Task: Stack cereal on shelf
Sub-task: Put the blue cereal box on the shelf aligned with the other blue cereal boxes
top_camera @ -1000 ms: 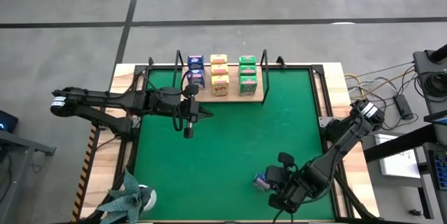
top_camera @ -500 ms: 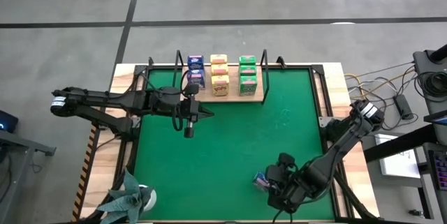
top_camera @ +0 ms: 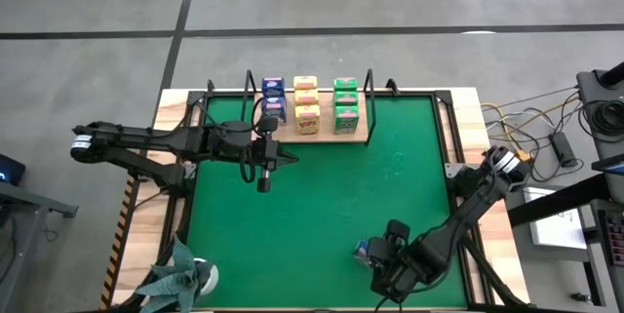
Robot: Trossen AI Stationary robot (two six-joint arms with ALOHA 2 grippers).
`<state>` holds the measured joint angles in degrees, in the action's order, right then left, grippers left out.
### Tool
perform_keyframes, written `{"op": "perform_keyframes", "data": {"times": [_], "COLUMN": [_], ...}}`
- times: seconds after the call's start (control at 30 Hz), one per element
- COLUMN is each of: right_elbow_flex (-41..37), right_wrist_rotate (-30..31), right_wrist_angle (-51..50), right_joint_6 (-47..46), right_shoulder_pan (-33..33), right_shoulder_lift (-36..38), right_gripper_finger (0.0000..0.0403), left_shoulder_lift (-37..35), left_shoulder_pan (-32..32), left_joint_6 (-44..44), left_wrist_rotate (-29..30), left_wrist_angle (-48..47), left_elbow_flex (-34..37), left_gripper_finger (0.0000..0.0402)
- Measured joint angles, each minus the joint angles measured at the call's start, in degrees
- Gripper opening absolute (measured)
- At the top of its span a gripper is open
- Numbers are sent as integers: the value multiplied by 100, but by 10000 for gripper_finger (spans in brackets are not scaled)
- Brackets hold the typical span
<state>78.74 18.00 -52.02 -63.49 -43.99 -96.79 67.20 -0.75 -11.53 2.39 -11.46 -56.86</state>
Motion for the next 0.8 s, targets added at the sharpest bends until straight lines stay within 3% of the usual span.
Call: {"op": "perform_keyframes", "data": {"times": [0.33,0.57,0.8], "right_elbow_flex": [0,123,490], "right_wrist_rotate": [2,47,305], "right_wrist_angle": [1,-2,19], "right_joint_6": [93,205,1107], "right_shoulder_pan": [13,64,482], "right_shoulder_lift": [78,109,109], "right_gripper_finger": [157,156,157], "left_shoulder_lift": [0,-2,-6], "left_shoulder_pan": [0,0,0], "left_joint_6": [0,-260,-568], "left_wrist_rotate": [0,0,-59], "left_wrist_angle": [2,113,159], "left_elbow_flex": [0,0,0], "left_gripper_finger": [0,0,0]}}
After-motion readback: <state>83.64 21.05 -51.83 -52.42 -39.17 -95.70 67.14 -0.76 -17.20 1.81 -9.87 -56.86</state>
